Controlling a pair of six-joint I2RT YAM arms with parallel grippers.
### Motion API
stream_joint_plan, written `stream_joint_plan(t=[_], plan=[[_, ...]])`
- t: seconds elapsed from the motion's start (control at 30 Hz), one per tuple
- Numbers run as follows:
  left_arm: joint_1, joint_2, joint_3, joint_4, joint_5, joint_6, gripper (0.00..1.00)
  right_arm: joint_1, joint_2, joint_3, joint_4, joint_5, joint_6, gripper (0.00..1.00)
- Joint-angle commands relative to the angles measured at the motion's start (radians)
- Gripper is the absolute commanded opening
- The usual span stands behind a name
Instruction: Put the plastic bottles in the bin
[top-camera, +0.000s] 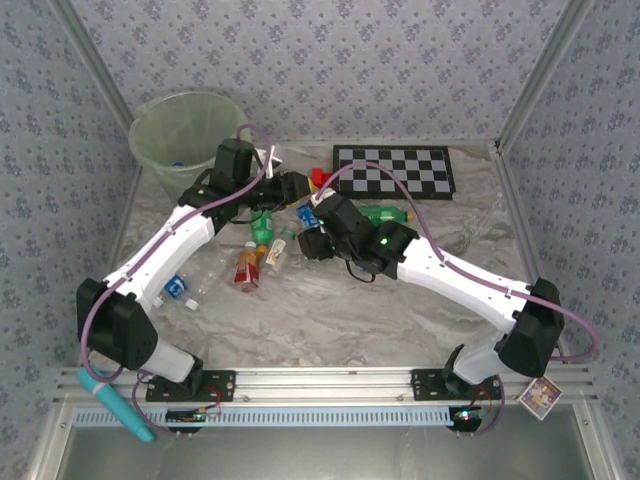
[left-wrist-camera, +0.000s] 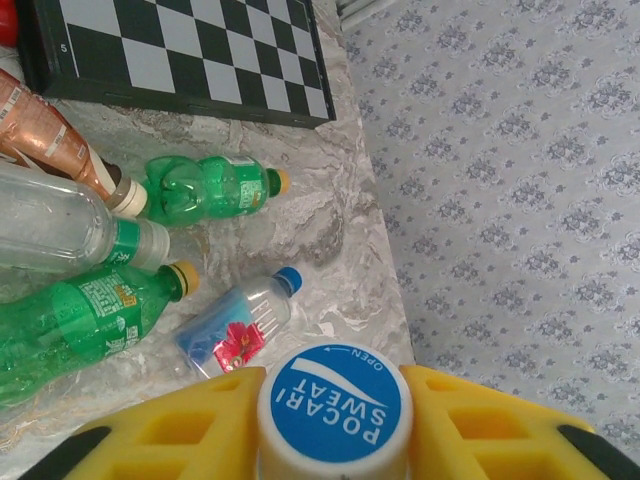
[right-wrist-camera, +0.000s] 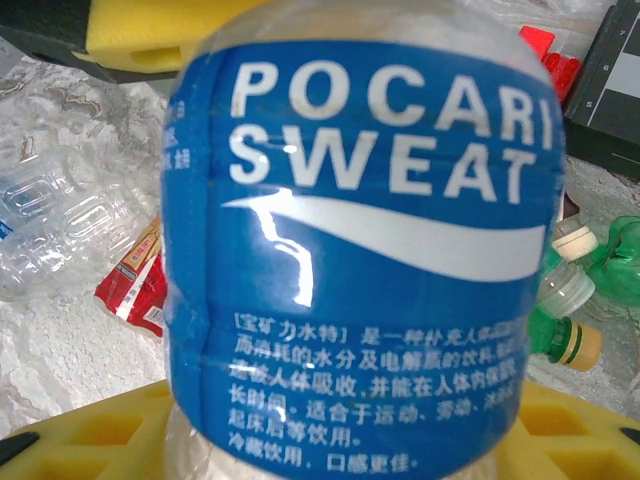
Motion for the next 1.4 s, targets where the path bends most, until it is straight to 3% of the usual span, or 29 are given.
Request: stream_joint_plan(t=[0.0,0.3,0.33,0.7,0.97,1.17,1.37], plan=[[-0.007,-0.001,0.037,0.023,0.017,0.008,0.29,-0.006,-0.021,0.027,0.001,-0.019,-0.011,0.59],[-0.004,-0.029,0.062,-0.023,-0.017,0.030,0.28,-0.012,-0.039,0.025,0.005,0.002,-0.004,0.88],[0.000,-0.032,0.071,-0.034,-0.020,0.037,0.28,-0.012,-0.044,0.024,0.006,0.007,-0.002,0.99],[0.138,-0.074,0.159,-0.110,-0.015,0.056,0.28,-0.038,-0.105,0.035,0.030,0.025,-0.007,1.00],[0.357,-0.114,0.216,-0.135,-0.020,0.041,0.27,-0.051,-0.145,0.046,0.045,0.039,-0.017,1.00],[0.541,-0.132,0.244,-0.064,-0.050,-0.036,0.27,-0.052,-0.146,0.039,0.045,0.036,-0.017,1.00],[0.636,-0.136,0.247,0.007,-0.168,-0.148,0.24,-0.055,-0.156,0.043,0.035,0.033,-0.018,1.00]])
